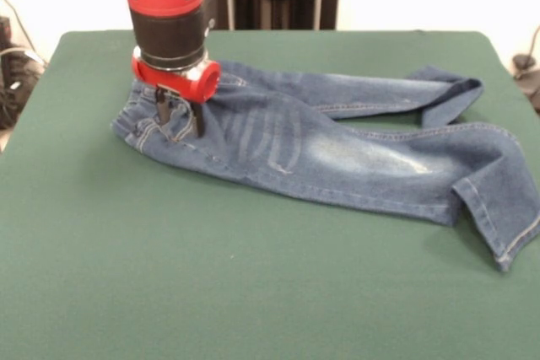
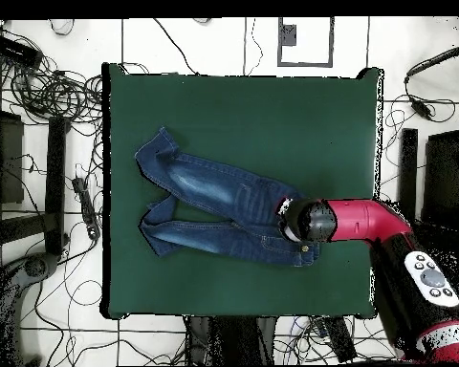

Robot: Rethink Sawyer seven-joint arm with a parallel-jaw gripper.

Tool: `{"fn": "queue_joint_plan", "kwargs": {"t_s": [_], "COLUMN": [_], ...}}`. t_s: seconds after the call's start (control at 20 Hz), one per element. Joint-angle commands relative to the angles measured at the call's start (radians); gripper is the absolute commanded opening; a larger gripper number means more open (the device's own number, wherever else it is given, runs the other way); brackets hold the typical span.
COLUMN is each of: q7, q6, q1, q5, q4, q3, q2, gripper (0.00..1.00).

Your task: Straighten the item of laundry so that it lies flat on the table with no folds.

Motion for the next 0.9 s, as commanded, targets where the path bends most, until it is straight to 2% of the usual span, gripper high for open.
{"fn": "queue_joint_plan", "kwargs": {"t_s": [0.05, 0.5, 0.55, 0.9], "q7": [-0.218, -0.143, -0.143, -0.047], "q6": [0.027, 0.014, 0.001, 0.006], "q1": [0.076, 0.130, 0.127, 0.155], "q5": [-0.074, -0.131, -0.140, -0.106], "q4": [0.075, 0.042, 0.045, 0.053], "q3": [0.061, 0.008, 0.012, -0.017], "q2": [0.059, 0.075, 0.073, 0.047], "gripper": [1.00, 1.00, 0.00, 0.00]}}
